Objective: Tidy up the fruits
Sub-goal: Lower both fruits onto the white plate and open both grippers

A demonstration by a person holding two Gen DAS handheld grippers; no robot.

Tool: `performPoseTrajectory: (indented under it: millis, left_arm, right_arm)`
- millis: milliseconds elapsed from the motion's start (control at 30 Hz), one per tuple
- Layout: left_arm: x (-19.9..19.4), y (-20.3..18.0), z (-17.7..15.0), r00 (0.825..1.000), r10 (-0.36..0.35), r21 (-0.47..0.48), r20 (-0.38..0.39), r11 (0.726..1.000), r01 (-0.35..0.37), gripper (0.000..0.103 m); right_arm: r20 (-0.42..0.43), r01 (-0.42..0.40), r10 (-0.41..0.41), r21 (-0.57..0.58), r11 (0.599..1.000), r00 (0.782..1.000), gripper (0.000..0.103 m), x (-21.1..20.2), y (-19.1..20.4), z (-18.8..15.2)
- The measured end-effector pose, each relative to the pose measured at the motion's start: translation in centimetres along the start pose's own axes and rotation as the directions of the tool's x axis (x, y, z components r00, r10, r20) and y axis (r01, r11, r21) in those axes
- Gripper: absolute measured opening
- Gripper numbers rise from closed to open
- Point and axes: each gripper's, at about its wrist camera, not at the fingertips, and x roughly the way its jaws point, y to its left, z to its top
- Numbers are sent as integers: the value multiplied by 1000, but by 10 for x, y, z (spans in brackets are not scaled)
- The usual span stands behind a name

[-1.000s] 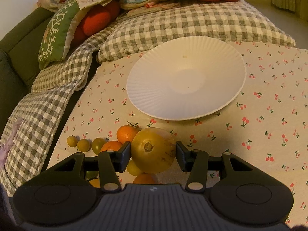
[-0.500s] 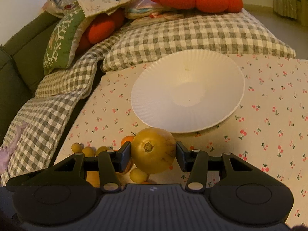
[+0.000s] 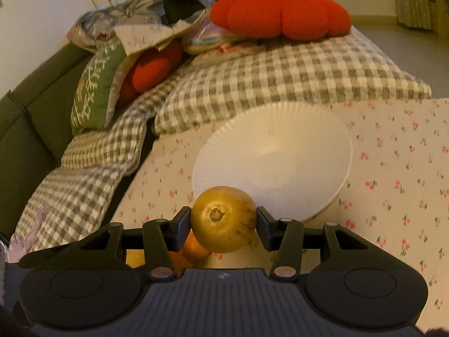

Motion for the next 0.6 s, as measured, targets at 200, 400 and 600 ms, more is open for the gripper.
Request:
performPoseTrajectory:
  millis: [200, 400, 600]
  left_arm:
    - [23, -16, 27, 1000, -8, 47, 28, 999, 6, 43]
    - [55, -24, 45, 1000, -6, 97, 27, 995, 3, 43]
    - [85, -23, 60, 999, -33, 120, 14, 992, 31, 43]
  right_arm:
    - [30, 30, -32, 63, 998, 999, 45, 6, -28, 11]
    - [32, 59, -63, 120, 991, 998, 45, 19, -52, 19]
    - [27, 58, -63, 157, 986, 998, 45, 34, -67, 26]
